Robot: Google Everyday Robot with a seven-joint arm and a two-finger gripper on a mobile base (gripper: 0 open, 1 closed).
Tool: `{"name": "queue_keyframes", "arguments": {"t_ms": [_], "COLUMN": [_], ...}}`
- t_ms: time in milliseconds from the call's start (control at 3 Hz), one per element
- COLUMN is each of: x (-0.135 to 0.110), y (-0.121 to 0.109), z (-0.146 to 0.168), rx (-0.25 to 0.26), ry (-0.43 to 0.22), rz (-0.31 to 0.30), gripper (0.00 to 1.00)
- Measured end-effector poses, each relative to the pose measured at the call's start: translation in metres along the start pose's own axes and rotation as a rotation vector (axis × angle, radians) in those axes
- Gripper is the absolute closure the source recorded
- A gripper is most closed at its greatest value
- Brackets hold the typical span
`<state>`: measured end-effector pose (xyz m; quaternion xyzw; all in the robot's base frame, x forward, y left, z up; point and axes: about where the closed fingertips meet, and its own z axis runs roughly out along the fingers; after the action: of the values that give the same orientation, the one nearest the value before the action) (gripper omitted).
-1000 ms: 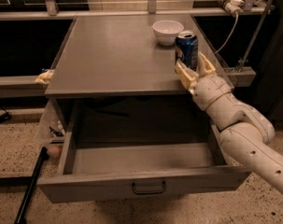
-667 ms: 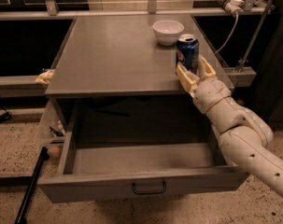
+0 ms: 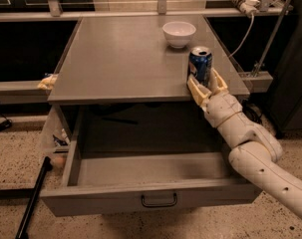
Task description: Pick pepsi can from top drawer and place on counter
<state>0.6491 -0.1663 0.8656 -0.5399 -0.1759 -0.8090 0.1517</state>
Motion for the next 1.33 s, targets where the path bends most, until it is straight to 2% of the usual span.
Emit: {"name": "queue_keyframes", "arguments": {"t_ms": [333,1333], "x": [0.0,0.0001], "y": [0.0,-0.0001], "z": [0.0,0.0001], "rx": [0.0,0.0], "ry": [0.0,0.0], "rz": [0.0,0.0], "gripper": [0.81,0.11]}}
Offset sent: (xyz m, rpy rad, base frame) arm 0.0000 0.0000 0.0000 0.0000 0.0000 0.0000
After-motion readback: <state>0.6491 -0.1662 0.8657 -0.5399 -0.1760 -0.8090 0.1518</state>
